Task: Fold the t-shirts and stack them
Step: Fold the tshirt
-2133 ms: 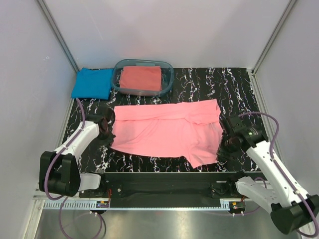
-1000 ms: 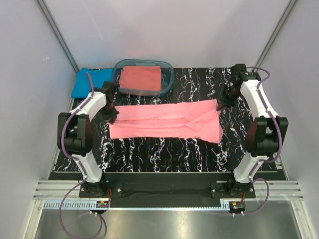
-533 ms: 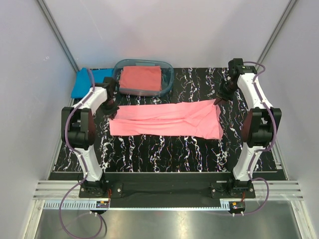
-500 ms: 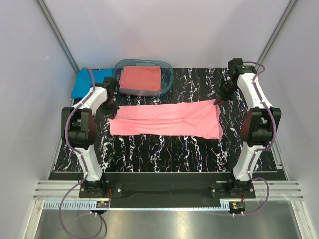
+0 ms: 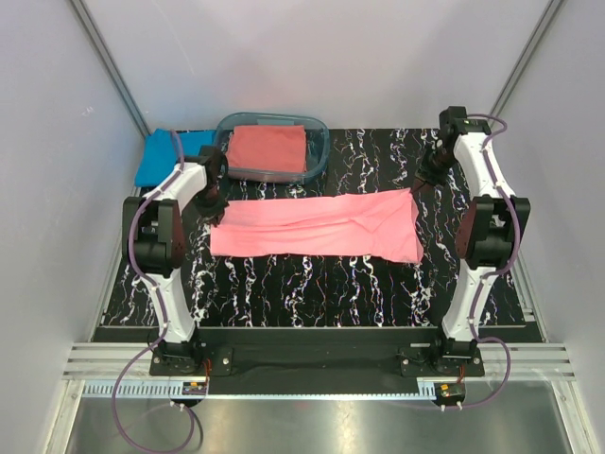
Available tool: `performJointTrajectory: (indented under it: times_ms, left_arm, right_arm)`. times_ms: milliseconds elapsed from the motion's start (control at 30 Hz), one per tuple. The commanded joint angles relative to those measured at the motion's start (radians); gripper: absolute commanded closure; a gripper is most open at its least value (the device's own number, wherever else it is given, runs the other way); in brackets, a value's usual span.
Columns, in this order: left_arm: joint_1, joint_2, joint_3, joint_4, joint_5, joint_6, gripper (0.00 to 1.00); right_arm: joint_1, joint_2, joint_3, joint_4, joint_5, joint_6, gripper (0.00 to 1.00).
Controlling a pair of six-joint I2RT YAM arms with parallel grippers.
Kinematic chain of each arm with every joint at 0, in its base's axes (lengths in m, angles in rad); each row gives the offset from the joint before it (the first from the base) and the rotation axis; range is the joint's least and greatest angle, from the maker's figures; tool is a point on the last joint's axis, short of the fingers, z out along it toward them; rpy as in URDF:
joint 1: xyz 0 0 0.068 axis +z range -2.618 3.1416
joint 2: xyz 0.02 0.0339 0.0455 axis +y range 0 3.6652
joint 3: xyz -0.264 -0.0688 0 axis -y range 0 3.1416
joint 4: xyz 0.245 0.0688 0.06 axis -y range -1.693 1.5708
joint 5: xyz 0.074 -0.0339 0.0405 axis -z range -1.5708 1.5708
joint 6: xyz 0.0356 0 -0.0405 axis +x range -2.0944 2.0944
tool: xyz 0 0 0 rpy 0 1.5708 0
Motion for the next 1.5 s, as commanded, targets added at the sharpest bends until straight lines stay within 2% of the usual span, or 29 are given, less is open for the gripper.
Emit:
performJointTrajectory:
  times_ms: [0,233,400,567,600,733,833,933,1000,1067,1167,1233,1267,1333,1467]
  left_arm:
    - [0.006,0.019,0.058,0.013,0.013,0.013,1.00]
    - [0.006,0.044,0.072,0.010,0.011,0.016,0.99]
    - [0.006,0.051,0.077,0.010,0.005,0.022,0.92]
    - [0.008,0.030,0.086,0.010,-0.024,0.026,0.74]
    - [0.006,0.021,0.088,0.010,-0.028,0.035,0.67]
    - [-0.003,-0.045,0.077,0.022,-0.071,0.063,0.55]
    - [-0.020,-0.120,0.054,0.027,-0.085,0.092,0.46]
    - [-0.049,-0.197,0.017,0.027,-0.094,0.111,0.42]
    - [-0.066,-0.244,-0.029,0.035,-0.096,0.124,0.40]
    - [-0.089,-0.314,-0.069,0.073,-0.033,0.147,0.40]
    - [-0.121,-0.387,-0.164,0.136,0.083,0.167,0.42]
    - [-0.135,-0.416,-0.254,0.199,0.181,0.160,0.46]
    - [-0.139,-0.433,-0.283,0.217,0.203,0.152,0.48]
    - [-0.143,-0.440,-0.336,0.252,0.275,0.126,0.51]
    - [-0.155,-0.440,-0.354,0.256,0.317,0.125,0.55]
  right_arm:
    - [-0.003,0.036,0.090,-0.017,-0.017,-0.010,1.00]
    - [-0.003,0.096,0.121,-0.017,-0.038,-0.008,1.00]
    - [-0.003,0.128,0.143,-0.012,-0.052,-0.005,1.00]
    - [-0.003,0.162,0.172,-0.006,-0.078,0.016,0.98]
    - [-0.003,0.171,0.181,-0.007,-0.090,0.024,0.98]
    - [-0.005,0.228,0.225,0.025,-0.133,0.079,0.96]
    - [-0.005,0.309,0.279,0.039,-0.194,0.142,0.81]
    - [-0.006,0.352,0.368,0.060,-0.216,0.179,0.57]
    - [-0.008,0.321,0.397,0.049,-0.154,0.167,0.40]
    - [-0.008,0.254,0.394,0.031,-0.115,0.123,0.37]
    - [0.001,0.147,0.261,0.020,-0.168,0.095,0.36]
    - [0.020,0.073,0.127,0.098,-0.239,0.112,0.36]
    - [0.032,-0.002,-0.020,0.139,-0.263,0.144,0.37]
    - [0.067,-0.063,-0.209,0.257,-0.323,0.190,0.39]
    - [0.112,-0.116,-0.337,0.318,-0.328,0.231,0.40]
